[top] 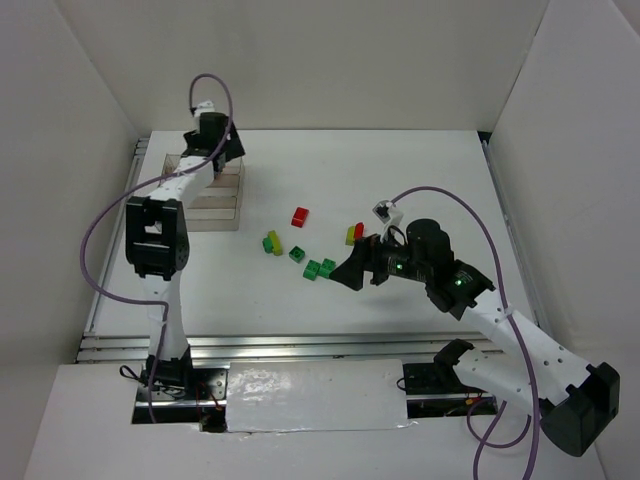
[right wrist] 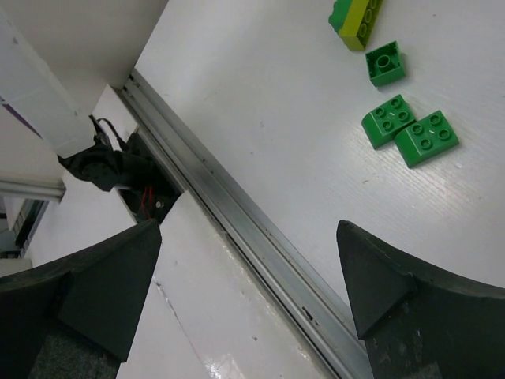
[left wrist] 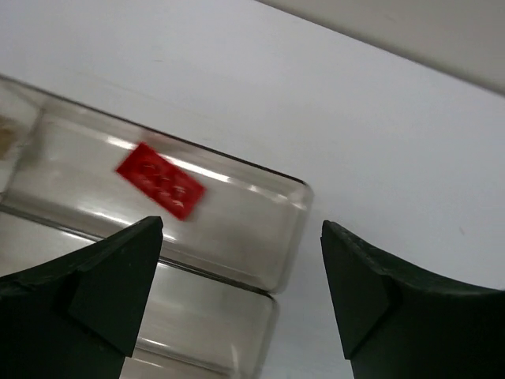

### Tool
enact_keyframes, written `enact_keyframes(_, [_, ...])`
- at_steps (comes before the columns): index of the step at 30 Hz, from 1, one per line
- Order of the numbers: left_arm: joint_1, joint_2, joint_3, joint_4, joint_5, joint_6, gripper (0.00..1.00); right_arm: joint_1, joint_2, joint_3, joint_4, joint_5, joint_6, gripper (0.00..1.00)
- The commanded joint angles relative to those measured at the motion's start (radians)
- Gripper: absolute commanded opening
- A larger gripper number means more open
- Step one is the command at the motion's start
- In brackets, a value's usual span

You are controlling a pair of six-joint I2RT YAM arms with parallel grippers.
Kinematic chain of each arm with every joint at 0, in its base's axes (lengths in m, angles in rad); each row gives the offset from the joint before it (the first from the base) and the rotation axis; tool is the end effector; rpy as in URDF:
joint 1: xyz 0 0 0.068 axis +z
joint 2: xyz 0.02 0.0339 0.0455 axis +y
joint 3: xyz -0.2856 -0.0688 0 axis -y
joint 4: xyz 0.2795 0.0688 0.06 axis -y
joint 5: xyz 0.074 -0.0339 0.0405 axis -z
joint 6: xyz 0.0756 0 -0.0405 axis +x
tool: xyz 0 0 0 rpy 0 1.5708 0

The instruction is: Sort the legos into containers by color

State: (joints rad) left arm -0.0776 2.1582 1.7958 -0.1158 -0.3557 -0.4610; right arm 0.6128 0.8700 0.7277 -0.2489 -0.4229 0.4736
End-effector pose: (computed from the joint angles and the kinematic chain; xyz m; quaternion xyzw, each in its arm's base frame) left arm 0.5898 -0.0195 0.2416 -0.2505 0.8081 0.0097 0.5331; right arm 0.1893 0.1710 0.2970 -0.1730 0.8025 0.4304 0.3754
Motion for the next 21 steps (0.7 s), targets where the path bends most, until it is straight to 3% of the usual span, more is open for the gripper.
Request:
enact_keyframes(1, [-0.207, -0.049, 0.081, 0.053, 0.113, 0.189, 0.94, 0.005, -0.022, 0.059, -0.018, 0.055, -0.007, 1.0])
enact_keyframes(4, [-0.318, -0.018, 0.096, -0.024, 0.153, 0.265, 0.94, 0.005, -0.051, 0.056, -0.038, 0.049, 0.003, 1.0])
enact_keyframes(9, [-0.408, 0.0, 0.019, -0.102, 0.217, 0.246, 0.94, 0.007, -0.104, 0.035, -0.078, 0.039, 0.0, 1.0])
enact_keyframes(21, [-0.459, 0.029, -0.093, -0.174, 0.096, 0.229, 0.92, 0.005, -0.158, -0.02, -0.087, 0.016, -0.021, 1.0])
